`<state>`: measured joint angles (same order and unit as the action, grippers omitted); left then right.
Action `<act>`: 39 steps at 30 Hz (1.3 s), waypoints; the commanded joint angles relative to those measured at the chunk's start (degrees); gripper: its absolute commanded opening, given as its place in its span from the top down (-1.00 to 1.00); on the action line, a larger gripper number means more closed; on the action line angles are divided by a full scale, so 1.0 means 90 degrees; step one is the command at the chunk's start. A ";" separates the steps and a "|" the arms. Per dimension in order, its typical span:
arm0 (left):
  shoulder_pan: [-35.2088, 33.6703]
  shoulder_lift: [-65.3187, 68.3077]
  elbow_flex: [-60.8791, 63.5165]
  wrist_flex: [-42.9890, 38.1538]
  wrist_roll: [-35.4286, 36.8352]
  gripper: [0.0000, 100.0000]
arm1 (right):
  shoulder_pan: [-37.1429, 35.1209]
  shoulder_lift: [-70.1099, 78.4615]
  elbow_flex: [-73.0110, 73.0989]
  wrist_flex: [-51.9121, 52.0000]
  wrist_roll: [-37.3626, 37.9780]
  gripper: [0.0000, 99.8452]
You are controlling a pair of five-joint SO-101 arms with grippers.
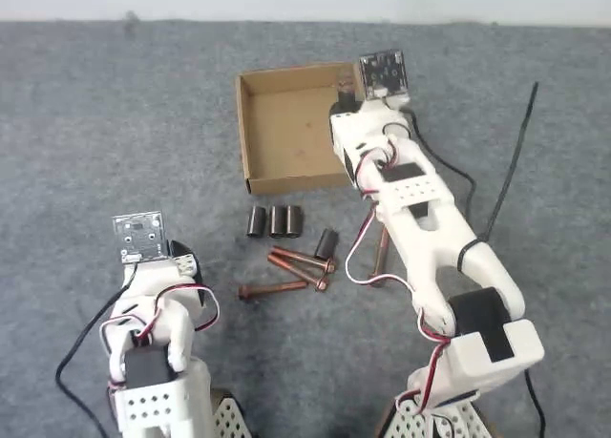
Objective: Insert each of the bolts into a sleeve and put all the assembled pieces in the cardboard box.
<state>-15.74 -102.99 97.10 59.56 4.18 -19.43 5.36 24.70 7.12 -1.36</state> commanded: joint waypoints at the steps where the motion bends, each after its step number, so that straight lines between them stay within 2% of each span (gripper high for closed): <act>1: -0.0029 -0.0039 -0.0054 0.0020 -0.0078 0.98 | -0.0044 0.0230 -0.1221 0.1158 0.1055 0.99; 4: -0.0029 -0.0039 -0.0054 0.0020 -0.0078 0.98 | -0.0034 0.0552 -0.1846 0.1939 0.1241 0.99; 23: -0.0029 -0.0039 -0.0054 0.0020 -0.0078 0.98 | 0.0220 0.2799 -0.5382 0.4645 0.1241 0.99; 28: -0.0029 -0.0039 -0.0054 0.0020 -0.0078 0.98 | 0.0269 0.3140 -0.5919 0.4918 0.1231 0.99; 39: -0.0029 -0.0039 -0.0054 0.0020 -0.0078 0.98 | 0.0230 0.3199 -0.5958 0.4918 0.1241 0.99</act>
<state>-15.74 -102.99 97.10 59.56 4.18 -17.67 36.13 -24.70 51.08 8.75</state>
